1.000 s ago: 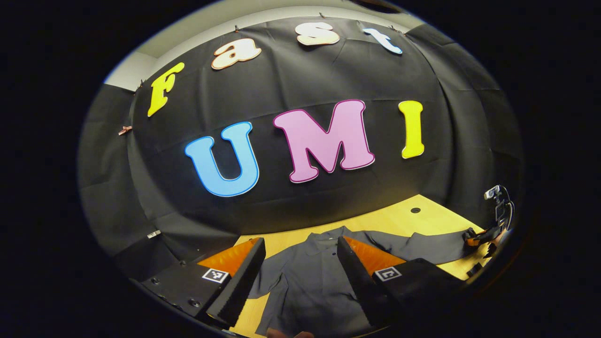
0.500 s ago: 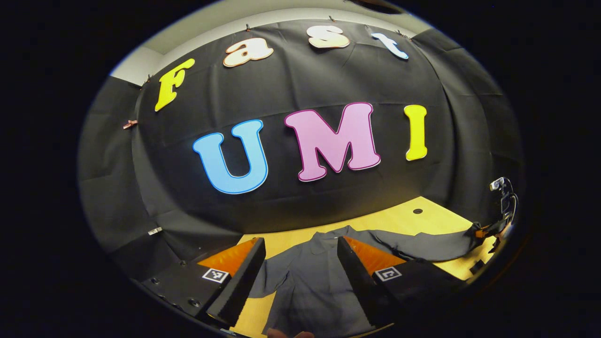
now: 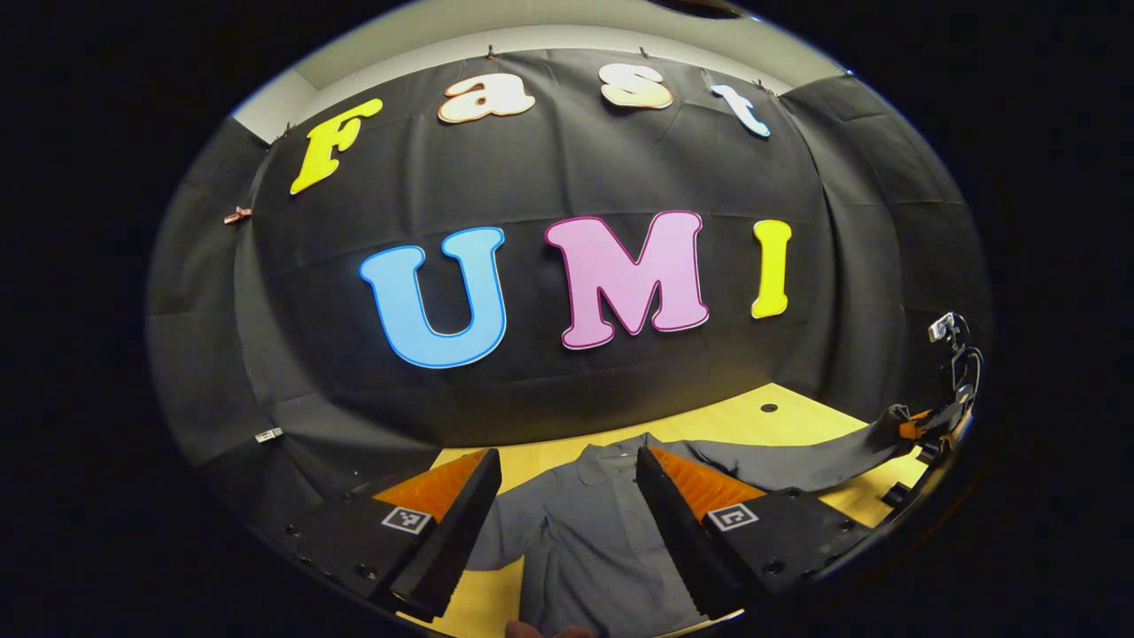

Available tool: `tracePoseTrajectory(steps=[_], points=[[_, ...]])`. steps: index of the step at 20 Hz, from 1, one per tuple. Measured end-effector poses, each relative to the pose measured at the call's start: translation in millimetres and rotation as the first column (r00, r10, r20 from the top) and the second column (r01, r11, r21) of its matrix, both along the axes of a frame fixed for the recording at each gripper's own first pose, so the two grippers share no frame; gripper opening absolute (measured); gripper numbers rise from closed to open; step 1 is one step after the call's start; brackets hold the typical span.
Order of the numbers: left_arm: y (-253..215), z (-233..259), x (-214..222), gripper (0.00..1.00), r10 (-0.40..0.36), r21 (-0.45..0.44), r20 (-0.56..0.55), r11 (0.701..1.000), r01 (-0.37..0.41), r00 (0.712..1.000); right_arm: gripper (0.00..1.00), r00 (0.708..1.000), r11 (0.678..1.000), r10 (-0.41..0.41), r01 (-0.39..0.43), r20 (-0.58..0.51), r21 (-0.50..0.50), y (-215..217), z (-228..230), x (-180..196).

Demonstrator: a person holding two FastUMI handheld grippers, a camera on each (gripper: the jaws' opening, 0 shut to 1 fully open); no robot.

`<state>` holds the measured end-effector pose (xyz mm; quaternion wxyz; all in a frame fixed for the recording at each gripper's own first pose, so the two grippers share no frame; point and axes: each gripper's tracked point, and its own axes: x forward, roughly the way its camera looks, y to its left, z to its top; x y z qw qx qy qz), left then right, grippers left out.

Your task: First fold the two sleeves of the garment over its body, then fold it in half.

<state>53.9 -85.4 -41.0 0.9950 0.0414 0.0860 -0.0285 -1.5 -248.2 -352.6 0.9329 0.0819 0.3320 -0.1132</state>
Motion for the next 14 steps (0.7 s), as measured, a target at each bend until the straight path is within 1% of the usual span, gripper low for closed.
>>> tracePoseTrajectory(steps=[3, 6, 11, 14], points=[[19, -1, -1, 0.97, -0.007, -0.012, 0.021, 1.000, 0.008, 1.000, 0.05, 0.999, 1.000, 0.019, -0.019, 0.047, 0.001, 32, 34, 5], [40, -5, -2, 0.97, -0.003, -0.030, 0.032, 1.000, 0.004, 0.999, 0.05, 0.994, 0.999, 0.036, -0.037, 0.101, 0.011, 65, 68, 19], [73, -15, 0, 0.97, 0.008, -0.062, 0.040, 0.998, -0.005, 0.999, 0.05, 0.978, 0.996, 0.082, -0.089, 0.190, 0.028, 126, 119, 59], [93, -21, -1, 0.97, 0.021, -0.075, 0.037, 0.997, -0.018, 0.999, 0.05, 0.966, 0.991, 0.122, -0.132, 0.227, 0.029, 164, 138, 81]])
